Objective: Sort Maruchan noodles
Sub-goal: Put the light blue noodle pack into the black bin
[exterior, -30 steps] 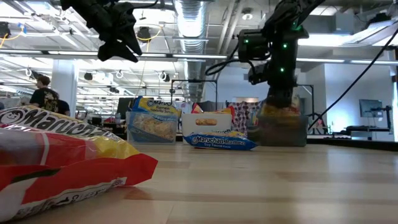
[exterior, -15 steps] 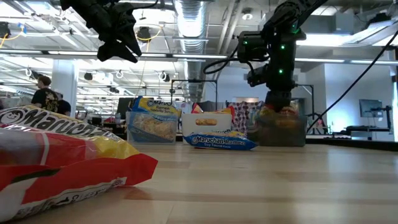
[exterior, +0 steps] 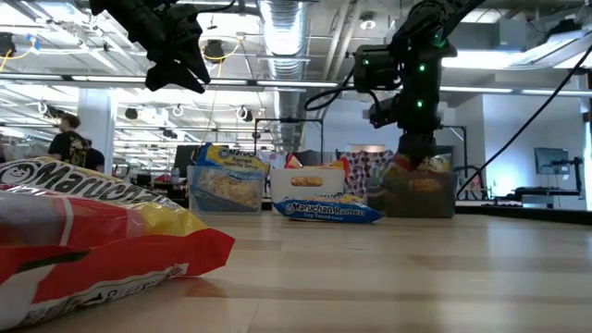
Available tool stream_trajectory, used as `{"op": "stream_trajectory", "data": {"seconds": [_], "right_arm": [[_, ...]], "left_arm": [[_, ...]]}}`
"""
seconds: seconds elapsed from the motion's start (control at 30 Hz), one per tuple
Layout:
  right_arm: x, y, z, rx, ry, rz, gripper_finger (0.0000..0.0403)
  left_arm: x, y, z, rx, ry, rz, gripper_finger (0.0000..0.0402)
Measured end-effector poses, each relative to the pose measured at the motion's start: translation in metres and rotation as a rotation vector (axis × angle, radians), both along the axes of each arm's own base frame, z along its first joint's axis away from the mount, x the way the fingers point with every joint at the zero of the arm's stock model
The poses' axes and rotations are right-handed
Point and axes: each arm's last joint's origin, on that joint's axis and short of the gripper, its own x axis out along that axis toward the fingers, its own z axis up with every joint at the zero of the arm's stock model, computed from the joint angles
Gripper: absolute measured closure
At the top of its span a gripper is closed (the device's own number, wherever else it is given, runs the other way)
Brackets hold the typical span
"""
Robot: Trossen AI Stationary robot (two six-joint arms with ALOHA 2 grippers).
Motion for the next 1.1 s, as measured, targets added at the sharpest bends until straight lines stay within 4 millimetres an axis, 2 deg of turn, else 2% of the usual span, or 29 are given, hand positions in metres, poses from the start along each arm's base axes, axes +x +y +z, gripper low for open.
{"op": "stream_trajectory", "data": {"seconds": [0.3, 0.53, 0.63, 0.77, 0.93, 1.1], "right_arm": [[0.01, -0.001, 0.033, -0.01, -0.054, -0.014, 0.0219], [0.023, 0.002, 0.05, 0.145, -0.198, 0.03, 0.0221], [0.025, -0.001, 0.051, 0.241, -0.261, 0.051, 0.0221], [0.026, -0.017, 0.046, 0.395, -0.356, 0.04, 0.0221], [0.021, -0.037, 0.038, 0.415, -0.366, -0.032, 0.0221], [0.015, -0.048, 0.037, 0.459, -0.401, -0.083, 0.0221]], "left_arm": [[0.0, 0.0, 0.0, 0.003, 0.001, -0.002, 0.0274], [0.0, 0.0, 0.0, 0.004, 0.001, -0.003, 0.0274], [0.0, 0.0, 0.0, 0.004, 0.001, -0.003, 0.0274], [0.0, 0.0, 0.0, 0.004, 0.001, -0.003, 0.0274], [0.0, 0.0, 0.0, 0.0, 0.0, 0.0, 0.0274], [0.0, 0.0, 0.0, 0.0, -0.001, 0.0, 0.0274]]}}
